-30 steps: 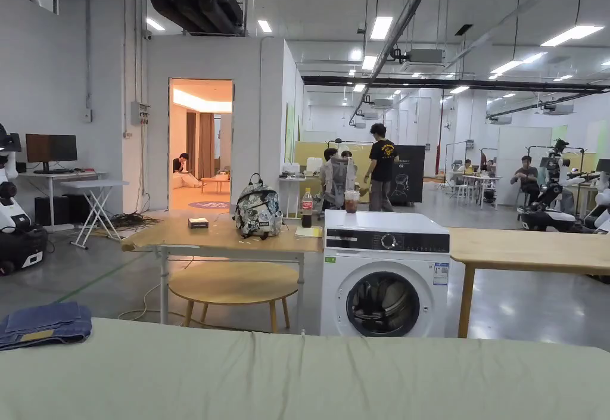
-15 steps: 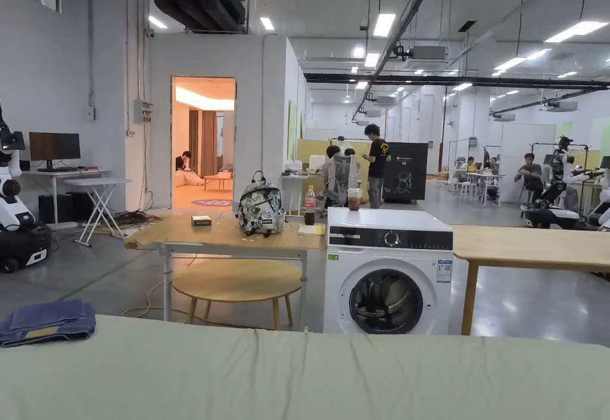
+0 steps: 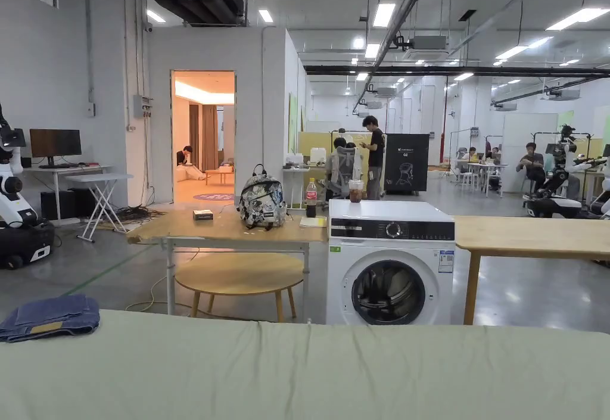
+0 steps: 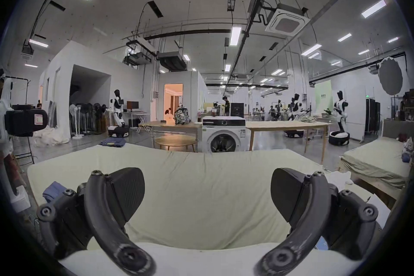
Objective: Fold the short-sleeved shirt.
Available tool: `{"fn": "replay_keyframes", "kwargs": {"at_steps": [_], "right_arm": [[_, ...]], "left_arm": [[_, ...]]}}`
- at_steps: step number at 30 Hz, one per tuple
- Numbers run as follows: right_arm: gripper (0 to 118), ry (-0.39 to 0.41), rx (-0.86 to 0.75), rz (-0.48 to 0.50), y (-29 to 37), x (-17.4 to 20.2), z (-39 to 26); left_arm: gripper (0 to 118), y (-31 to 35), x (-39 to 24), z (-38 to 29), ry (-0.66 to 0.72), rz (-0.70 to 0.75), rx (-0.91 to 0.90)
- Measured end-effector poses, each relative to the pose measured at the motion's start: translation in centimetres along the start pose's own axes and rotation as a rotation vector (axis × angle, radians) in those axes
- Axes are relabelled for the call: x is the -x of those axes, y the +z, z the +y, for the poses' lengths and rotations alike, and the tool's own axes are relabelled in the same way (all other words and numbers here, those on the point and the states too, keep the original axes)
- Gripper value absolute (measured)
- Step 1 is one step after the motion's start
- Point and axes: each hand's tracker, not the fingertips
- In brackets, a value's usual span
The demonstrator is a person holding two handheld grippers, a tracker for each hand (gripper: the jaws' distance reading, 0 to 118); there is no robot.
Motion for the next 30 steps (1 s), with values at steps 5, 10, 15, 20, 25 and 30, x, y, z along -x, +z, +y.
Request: {"fn": "replay_keyframes", "kwargs": {"at_steps": [5,10,15,20,25,30], "right_arm": [[113,-0.028,0.012,0.023,-0.2,-0.1,0.0],[113,-0.053,0.019,0.054,-0.1,-0.2,0.1],[113,-0.094,0.042,0.066,-0.1,-0.7,0.4],[113,-0.183,0.082,0.099,-0.5,-1.2,0.2],[113,-0.274,0.118,0.117,-0.9,-1.8,0.5],[113,-0.319,0.120,0.087,-0.9,-2.0,0.7]], "left_arm": [[82,0.0,0.0,0.0,0.001,-0.005,-0.001],[82,0.0,0.1,-0.1,-0.003,0.002,0.003],[82,0.1,0.2,-0.2,0.004,0.004,0.001],[81,0.4,0.5,-0.2,0.013,0.009,-0.005],[81,0.5,0.6,-0.1,0.014,0.010,-0.008],[81,0.4,0.7,0.0,0.027,0.007,-0.006]]}}
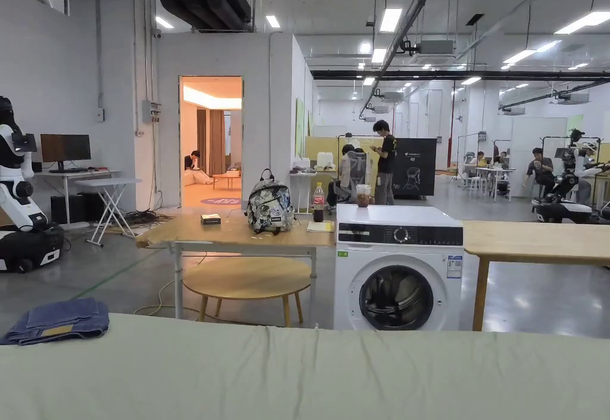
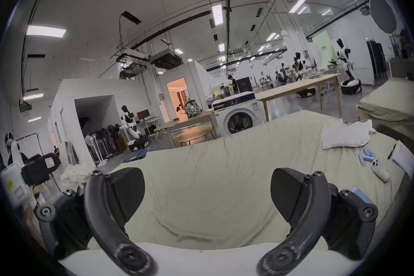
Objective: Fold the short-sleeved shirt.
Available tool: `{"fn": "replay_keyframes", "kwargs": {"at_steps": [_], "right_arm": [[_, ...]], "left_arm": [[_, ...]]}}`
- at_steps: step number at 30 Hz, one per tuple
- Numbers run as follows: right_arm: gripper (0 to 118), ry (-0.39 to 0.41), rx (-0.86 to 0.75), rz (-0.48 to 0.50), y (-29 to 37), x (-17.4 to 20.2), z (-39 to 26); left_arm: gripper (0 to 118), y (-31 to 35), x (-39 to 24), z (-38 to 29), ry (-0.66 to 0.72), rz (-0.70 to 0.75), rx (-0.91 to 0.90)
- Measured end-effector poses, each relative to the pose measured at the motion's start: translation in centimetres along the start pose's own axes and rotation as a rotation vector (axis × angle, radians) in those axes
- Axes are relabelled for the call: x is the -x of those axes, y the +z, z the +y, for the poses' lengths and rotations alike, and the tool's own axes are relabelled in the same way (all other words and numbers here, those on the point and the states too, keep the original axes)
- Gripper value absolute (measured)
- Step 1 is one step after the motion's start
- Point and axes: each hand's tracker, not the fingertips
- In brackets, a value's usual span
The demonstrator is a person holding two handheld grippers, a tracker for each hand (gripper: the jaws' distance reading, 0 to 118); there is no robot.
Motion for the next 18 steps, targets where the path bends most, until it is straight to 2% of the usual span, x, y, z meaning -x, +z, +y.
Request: {"fn": "replay_keyframes", "kwargs": {"at_steps": [5,11,18], "right_arm": [[113,-0.050,0.004,-0.126,-0.44,-0.03,0.25],[113,-0.066,0.018,-0.128,-0.58,-0.85,-0.05],[113,-0.010,0.020,-0.138,-0.95,0.04,-0.71]], "left_arm": [[82,0.09,-0.05,0.11,0.003,0.000,-0.009],[81,-0.03,-0.13,-0.08,0.003,-0.001,0.004],[82,-0.33,-0.31,-0.32,0.013,-0.009,0.012]]}}
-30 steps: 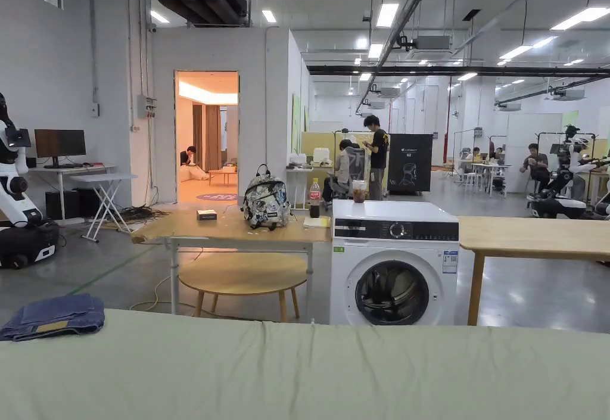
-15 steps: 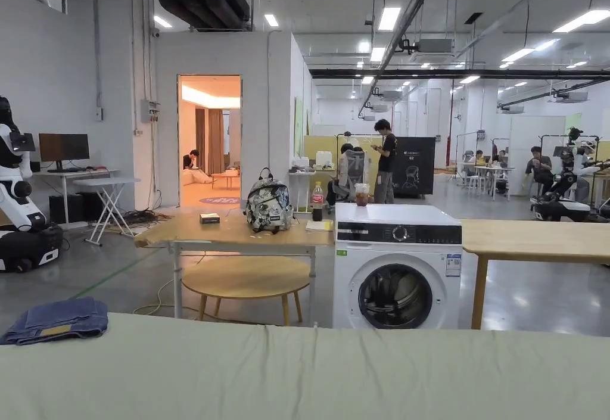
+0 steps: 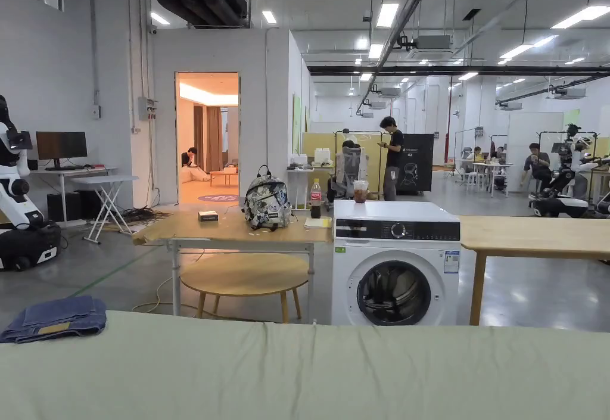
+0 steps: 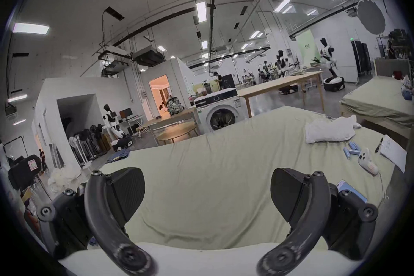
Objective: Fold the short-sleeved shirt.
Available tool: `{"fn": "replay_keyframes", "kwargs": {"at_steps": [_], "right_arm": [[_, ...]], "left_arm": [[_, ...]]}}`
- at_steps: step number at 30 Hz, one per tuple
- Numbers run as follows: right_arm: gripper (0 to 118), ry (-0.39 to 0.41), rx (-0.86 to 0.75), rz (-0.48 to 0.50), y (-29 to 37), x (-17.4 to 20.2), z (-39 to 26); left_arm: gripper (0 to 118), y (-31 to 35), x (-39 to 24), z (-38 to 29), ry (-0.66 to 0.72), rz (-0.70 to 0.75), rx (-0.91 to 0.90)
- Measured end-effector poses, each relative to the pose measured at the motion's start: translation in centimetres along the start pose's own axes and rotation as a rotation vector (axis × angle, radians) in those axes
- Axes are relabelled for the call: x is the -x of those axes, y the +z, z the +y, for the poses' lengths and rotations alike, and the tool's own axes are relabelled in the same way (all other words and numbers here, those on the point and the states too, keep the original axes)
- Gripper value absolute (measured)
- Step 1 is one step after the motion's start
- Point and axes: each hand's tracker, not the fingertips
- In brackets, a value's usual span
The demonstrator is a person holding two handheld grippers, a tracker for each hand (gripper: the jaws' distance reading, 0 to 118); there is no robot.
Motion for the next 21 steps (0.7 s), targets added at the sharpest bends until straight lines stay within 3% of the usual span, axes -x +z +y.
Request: {"fn": "replay_keyframes", "kwargs": {"at_steps": [6,9,14,21], "right_arm": [[113,0.041,-0.031,0.113,0.6,0.8,-0.3],[113,0.105,-0.051,0.140,0.9,1.4,-0.5],[113,0.258,-0.074,0.088,1.1,2.6,-1.0],[113,0.294,-0.070,0.076,1.1,3.3,-1.2]], "left_arm": [[82,-0.2,-0.1,0.0,-0.010,-0.002,0.005],[82,-0.2,-0.2,-0.1,-0.011,-0.002,0.011],[82,-0.3,-0.2,-0.2,-0.015,-0.001,0.015],[81,-0.2,-0.3,-0.3,-0.026,-0.009,0.017]]}}
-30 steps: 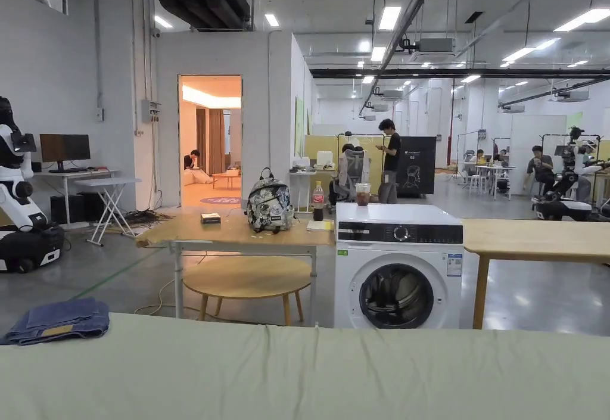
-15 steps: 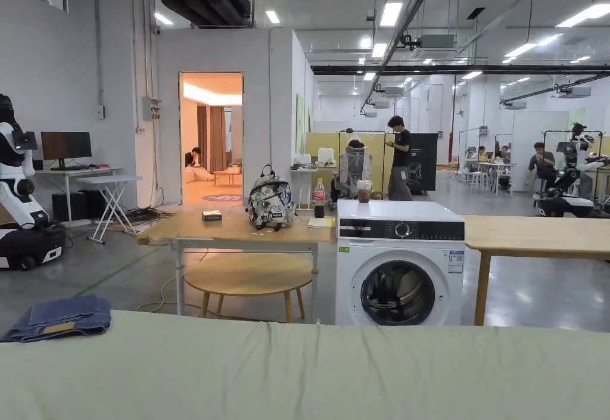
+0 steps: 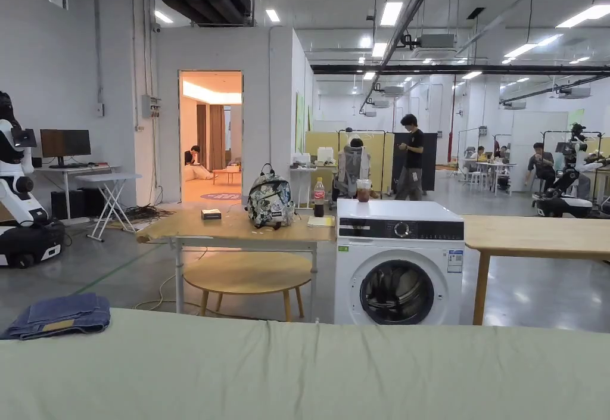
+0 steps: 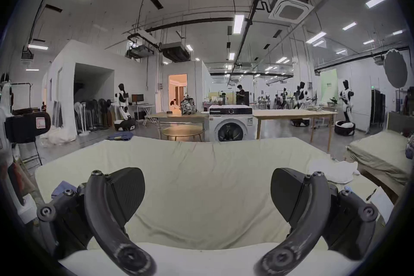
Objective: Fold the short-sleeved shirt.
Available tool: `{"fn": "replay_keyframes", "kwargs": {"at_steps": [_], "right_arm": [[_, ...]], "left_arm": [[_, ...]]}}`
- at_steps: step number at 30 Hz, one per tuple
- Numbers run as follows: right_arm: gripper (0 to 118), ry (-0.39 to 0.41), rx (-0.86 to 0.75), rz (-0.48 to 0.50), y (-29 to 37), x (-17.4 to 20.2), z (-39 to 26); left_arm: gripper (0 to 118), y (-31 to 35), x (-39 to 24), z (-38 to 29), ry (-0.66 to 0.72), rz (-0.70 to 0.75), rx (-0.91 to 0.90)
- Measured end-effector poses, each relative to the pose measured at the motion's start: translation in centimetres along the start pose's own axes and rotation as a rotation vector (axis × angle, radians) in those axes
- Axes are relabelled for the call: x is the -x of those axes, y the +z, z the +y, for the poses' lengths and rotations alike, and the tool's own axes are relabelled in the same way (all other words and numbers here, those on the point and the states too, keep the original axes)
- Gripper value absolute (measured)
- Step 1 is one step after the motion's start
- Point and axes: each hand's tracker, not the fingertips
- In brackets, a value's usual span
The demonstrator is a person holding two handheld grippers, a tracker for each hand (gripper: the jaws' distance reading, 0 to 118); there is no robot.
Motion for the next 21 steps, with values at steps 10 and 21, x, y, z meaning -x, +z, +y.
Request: {"fn": "replay_keyframes", "kwargs": {"at_steps": [10,21], "right_arm": [[113,0.008,0.021,-0.023,-0.08,-0.03,-0.04],[113,-0.061,0.042,-0.044,-0.33,-0.83,0.08]], "left_arm": [[82,-0.04,0.03,-0.24,0.011,-0.004,0.003],[82,-0.01,-0.13,-0.06,0.019,-0.011,0.014]]}}
